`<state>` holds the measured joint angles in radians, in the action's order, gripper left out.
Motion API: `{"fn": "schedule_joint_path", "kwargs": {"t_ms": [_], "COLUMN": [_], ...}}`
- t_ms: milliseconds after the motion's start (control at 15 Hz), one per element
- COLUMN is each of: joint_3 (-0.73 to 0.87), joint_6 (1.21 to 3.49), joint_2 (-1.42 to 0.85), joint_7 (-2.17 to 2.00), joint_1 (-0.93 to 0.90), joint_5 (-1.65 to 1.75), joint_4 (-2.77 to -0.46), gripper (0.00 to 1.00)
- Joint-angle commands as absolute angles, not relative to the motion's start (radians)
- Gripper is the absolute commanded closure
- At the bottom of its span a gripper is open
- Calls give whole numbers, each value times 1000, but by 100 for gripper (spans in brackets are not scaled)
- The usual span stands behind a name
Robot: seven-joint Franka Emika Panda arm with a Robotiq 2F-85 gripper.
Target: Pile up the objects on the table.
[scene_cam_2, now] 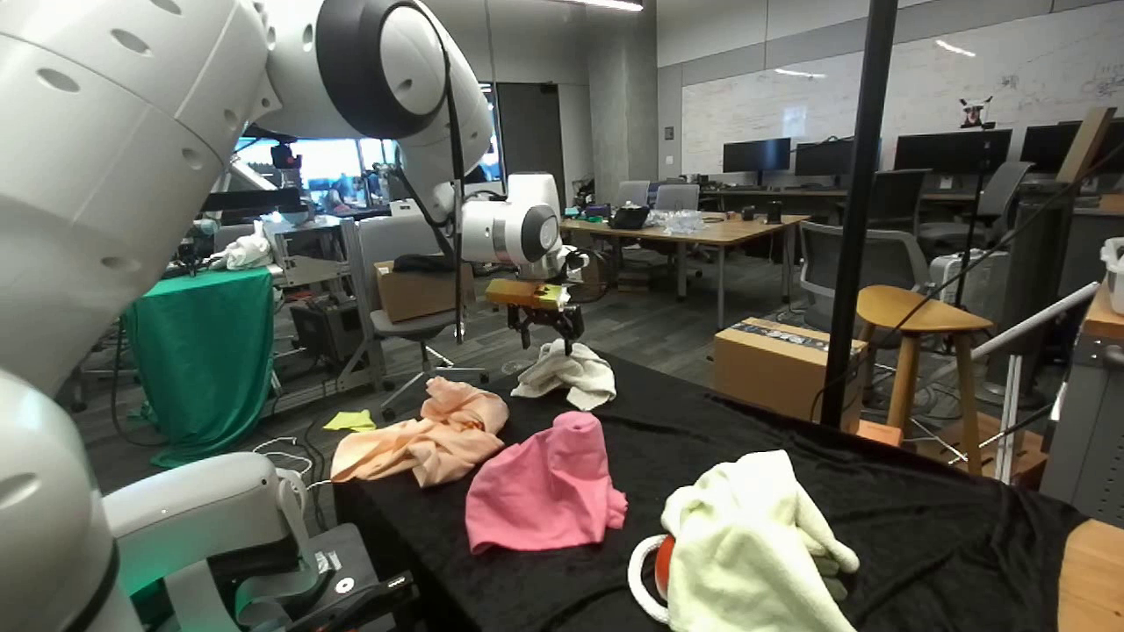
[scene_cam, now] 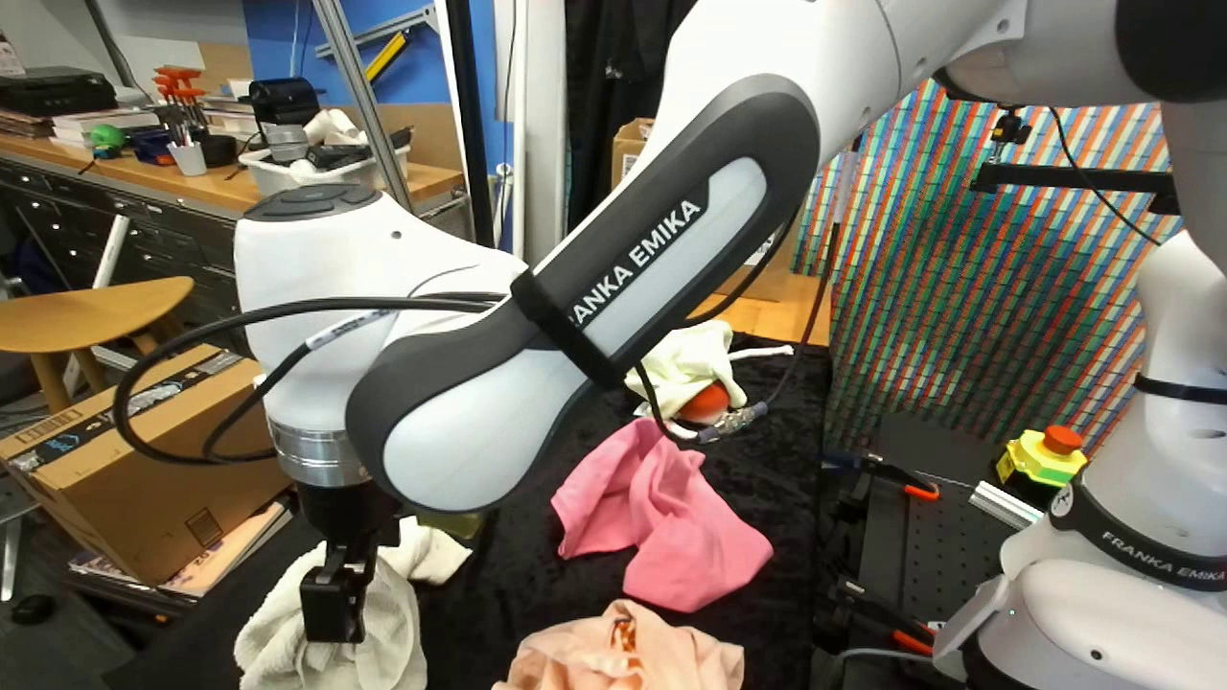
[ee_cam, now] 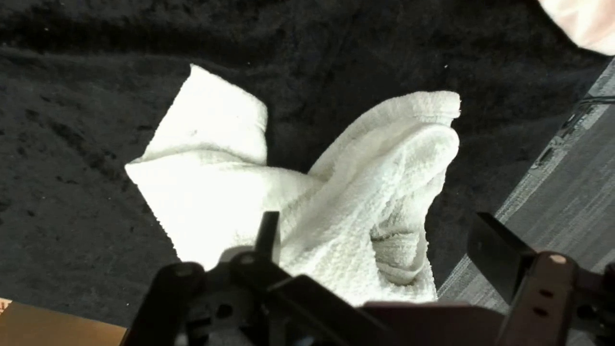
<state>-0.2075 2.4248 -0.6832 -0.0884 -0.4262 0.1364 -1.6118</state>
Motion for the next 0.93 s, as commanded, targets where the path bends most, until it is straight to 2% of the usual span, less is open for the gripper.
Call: {"fn": "schedule_joint_path", "kwargs": {"t_ms": [0, 600, 733, 867], "joint_3": [-204, -190, -195, -197], "joint_6": [2449, 2481, 2476, 2467], "joint_2": [-730, -792, -797, -798], "joint_7": [-89, -81, -71, -60], "joint_1": [-429, -430, -423, -417], "joint_5": [120, 125, 120, 119], "joint_4": [-1560, -1510, -1500, -1495], "gripper": [0, 0, 25, 42]}}
